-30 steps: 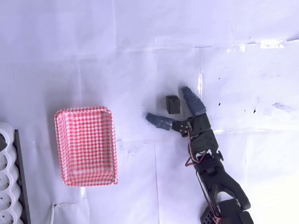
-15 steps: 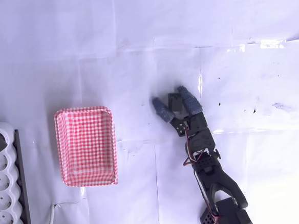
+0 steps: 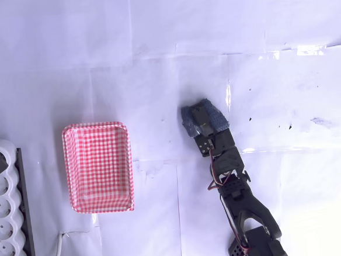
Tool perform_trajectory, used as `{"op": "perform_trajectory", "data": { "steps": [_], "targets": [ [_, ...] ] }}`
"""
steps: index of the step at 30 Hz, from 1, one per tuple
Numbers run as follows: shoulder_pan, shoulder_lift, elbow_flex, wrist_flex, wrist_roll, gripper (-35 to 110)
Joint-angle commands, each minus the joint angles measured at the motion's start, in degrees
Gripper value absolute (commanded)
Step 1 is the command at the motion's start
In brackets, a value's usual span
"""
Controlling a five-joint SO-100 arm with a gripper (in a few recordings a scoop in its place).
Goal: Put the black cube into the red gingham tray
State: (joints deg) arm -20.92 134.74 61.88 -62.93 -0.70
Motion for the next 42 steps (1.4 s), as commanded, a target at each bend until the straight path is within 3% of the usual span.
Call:
{"op": "perform_trajectory", "data": {
  "steps": [1,8,13,19,23,29,42],
  "targets": [
    [0.9,-7.9,0.0,14.0,1.0,0],
    [0.3,-29.1,8.5,71.4,-0.4,0],
    [-6.3,-36.9,23.6,101.7,-9.7,0],
    [-16.2,-32.4,61.0,131.7,-22.5,0],
    [-22.1,-25.8,80.4,138.2,-25.8,0],
    [-29.8,-15.1,96.4,137.4,-25.7,0],
    [-37.0,4.1,102.2,130.3,-22.7,0]
  ]
}}
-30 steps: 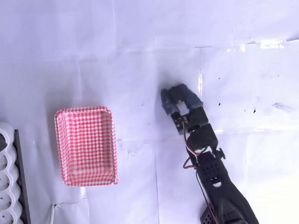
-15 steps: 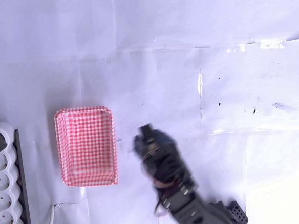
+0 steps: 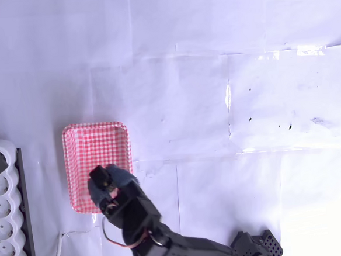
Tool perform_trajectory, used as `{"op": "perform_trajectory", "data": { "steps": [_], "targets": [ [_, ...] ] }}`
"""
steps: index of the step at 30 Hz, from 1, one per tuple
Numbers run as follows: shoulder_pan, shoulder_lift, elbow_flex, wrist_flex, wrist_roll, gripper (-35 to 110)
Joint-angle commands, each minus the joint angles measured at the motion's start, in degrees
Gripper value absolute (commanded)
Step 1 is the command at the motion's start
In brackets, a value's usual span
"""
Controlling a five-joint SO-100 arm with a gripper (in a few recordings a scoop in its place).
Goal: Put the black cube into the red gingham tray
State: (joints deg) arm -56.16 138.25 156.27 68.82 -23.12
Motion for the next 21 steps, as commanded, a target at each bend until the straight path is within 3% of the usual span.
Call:
{"op": "perform_trajectory", "data": {
  "steps": [1,9,15,21],
  "targets": [
    [-2.1,1.6,7.8,-1.7,-0.3,0],
    [-3.7,5.2,7.8,-2.5,0.1,12],
    [-2.7,4.7,7.7,-1.8,0.2,36],
    [-1.7,2.9,7.7,-2.0,2.1,40]
  ]
}}
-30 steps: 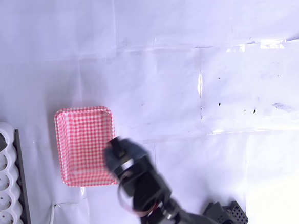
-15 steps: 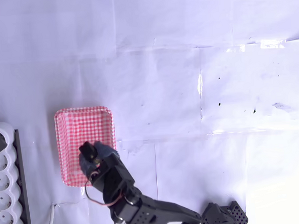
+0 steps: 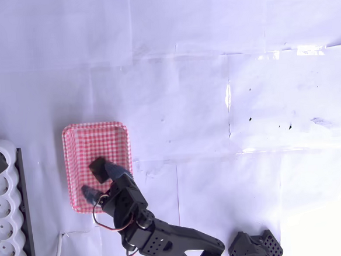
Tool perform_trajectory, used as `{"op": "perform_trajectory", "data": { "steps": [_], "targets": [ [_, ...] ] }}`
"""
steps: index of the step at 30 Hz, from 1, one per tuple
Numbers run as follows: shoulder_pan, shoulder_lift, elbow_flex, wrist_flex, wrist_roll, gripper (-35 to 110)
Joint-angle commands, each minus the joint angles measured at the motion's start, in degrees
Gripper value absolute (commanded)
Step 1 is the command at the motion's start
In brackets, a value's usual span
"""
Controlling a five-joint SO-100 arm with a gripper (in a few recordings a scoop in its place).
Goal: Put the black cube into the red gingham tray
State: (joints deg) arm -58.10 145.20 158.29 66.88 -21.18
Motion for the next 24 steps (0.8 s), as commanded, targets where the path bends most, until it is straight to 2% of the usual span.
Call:
{"op": "perform_trajectory", "data": {
  "steps": [1,11,16,20,24],
  "targets": [
    [0.4,-4.6,5.7,0.0,0.2,40],
    [3.1,-18.5,3.7,0.6,-0.9,46],
    [4.9,-31.3,-3.7,-4.7,-1.2,46],
    [6.9,-49.7,-25.6,-11.8,0.7,46],
    [11.9,-75.7,-65.7,-31.1,4.6,46]
  ]
}}
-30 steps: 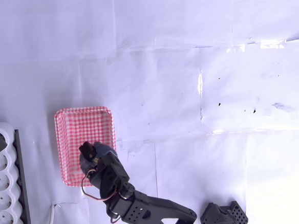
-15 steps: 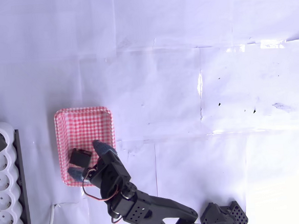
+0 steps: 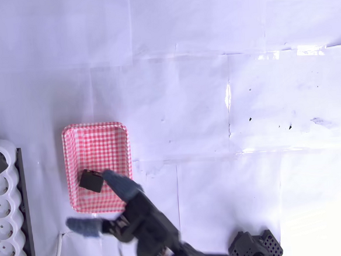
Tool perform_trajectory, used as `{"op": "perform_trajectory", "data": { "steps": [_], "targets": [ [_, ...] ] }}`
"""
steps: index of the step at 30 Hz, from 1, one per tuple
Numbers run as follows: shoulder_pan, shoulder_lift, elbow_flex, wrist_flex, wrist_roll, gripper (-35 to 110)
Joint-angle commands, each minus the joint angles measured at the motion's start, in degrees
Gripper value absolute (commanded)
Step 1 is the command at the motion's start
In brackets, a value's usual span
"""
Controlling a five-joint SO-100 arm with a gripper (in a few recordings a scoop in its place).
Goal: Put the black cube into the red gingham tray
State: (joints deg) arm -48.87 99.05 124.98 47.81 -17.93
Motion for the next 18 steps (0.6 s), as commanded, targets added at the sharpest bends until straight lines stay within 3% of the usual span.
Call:
{"op": "perform_trajectory", "data": {
  "steps": [1,3,6,8,10,14,18],
  "targets": [
    [4.2,-36.3,-42.4,-17.6,2.5,46],
    [7.8,-49.6,-59.6,-25.0,3.3,46],
    [14.2,-66.9,-76.7,-25.8,3.0,36],
    [19.3,-76.0,-85.9,-26.1,1.0,12],
    [25.3,-81.9,-91.8,-25.8,-1.9,0],
    [34.5,-89.0,-100.2,-19.4,-0.6,0],
    [39.3,-95.5,-112.2,-10.9,13.4,0]
  ]
}}
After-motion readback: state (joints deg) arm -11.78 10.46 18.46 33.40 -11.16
